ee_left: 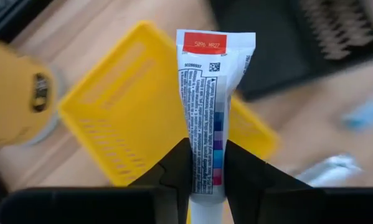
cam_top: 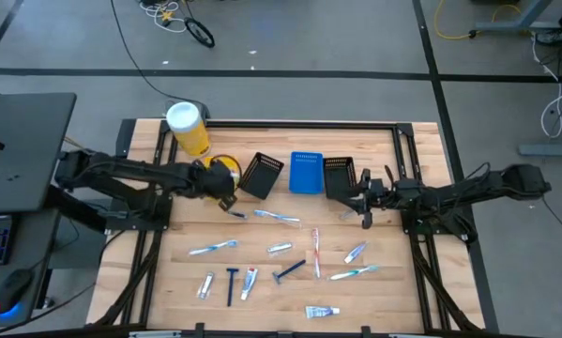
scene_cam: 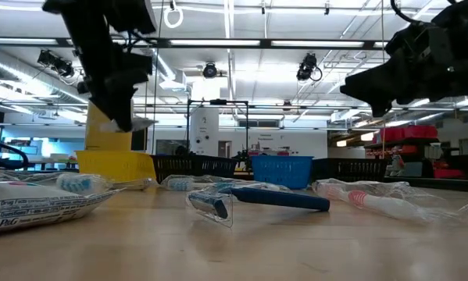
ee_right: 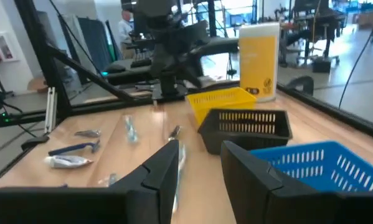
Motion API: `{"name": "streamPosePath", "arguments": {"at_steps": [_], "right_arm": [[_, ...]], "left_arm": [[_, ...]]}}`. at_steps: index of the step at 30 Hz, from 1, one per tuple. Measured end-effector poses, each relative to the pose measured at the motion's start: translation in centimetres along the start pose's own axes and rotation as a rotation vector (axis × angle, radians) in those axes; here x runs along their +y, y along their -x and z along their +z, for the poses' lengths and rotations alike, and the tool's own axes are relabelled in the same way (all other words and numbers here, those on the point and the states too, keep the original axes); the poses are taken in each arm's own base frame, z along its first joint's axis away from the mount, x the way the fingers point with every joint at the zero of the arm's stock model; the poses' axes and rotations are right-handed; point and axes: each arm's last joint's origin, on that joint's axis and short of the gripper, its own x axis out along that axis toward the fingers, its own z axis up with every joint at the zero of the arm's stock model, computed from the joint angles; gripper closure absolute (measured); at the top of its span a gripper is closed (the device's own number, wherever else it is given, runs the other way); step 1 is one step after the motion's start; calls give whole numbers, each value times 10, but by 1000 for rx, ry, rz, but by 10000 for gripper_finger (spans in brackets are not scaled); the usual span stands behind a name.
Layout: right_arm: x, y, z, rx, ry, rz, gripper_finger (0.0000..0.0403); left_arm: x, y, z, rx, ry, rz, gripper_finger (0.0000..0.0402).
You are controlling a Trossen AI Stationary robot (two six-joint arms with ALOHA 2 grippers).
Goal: Pick & Place Travel size toiletries
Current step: Put the white toothpaste into the yellow bin, then put the silver nail cutter into the right black bin
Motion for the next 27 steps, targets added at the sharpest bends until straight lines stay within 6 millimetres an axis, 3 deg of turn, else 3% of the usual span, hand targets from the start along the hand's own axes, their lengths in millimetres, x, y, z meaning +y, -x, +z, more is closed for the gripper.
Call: {"name": "streamPosePath", "arguments": {"at_steps": [6, 12, 27], "right_arm": [[2, -11, -2, 54, -57, 45, 272], [12, -35, 6, 90, -62, 118, 272], [28, -92, 5, 181, -13, 149, 272]], "left_arm": [[25, -24, 2, 61, 24, 62, 302], [37, -47, -4, 75, 41, -2, 291], [35, -46, 0, 63, -31, -41, 280]]}}
